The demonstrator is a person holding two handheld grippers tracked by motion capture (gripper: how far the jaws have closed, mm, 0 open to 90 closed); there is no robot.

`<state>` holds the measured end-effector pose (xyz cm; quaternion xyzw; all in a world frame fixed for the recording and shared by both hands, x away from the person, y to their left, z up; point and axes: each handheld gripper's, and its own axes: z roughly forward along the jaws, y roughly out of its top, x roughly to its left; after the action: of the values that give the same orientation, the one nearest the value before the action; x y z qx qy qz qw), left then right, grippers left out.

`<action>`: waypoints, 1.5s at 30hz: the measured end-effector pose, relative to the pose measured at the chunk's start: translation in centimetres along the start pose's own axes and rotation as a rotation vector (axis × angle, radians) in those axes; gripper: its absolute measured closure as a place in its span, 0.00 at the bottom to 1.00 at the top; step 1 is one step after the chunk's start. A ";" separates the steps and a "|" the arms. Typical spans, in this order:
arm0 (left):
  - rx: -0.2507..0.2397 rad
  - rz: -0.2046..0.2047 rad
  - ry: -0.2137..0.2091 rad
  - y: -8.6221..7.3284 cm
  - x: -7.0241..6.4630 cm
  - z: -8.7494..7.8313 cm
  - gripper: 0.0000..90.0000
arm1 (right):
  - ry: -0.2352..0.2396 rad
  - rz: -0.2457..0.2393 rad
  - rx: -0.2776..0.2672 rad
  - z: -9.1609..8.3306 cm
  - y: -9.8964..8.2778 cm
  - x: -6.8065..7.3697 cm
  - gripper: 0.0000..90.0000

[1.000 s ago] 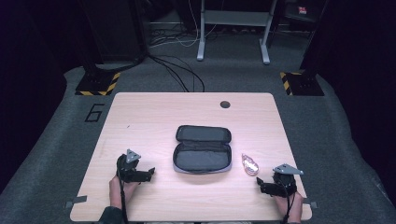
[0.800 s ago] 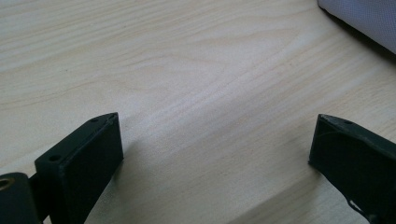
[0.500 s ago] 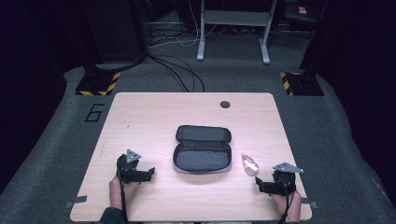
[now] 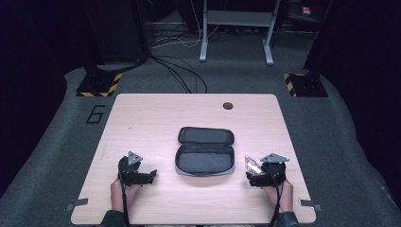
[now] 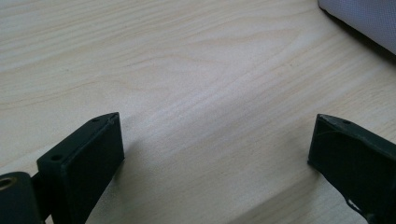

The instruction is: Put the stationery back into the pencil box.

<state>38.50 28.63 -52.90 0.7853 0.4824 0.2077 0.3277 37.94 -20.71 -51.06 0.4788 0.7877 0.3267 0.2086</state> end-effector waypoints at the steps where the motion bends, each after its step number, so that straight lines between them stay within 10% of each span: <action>1: -0.017 0.002 0.011 -0.1 0.0 0.1 0.04 | 0.003 0.001 0.008 0.2 0.1 -0.1 0.04; 20: -0.004 0.005 0.000 0.0 0.0 0.0 0.04 | 0.048 -0.033 0.032 1.1 0.2 -0.1 0.43; 45: -0.027 -0.008 0.006 -0.1 -0.1 0.2 0.05 | 0.045 0.034 -0.052 -1.0 1.2 0.0 0.44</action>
<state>38.50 28.52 -53.08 0.7782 0.4840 0.2152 0.3375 38.04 -20.68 -49.53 0.4789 0.7752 0.3615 0.1975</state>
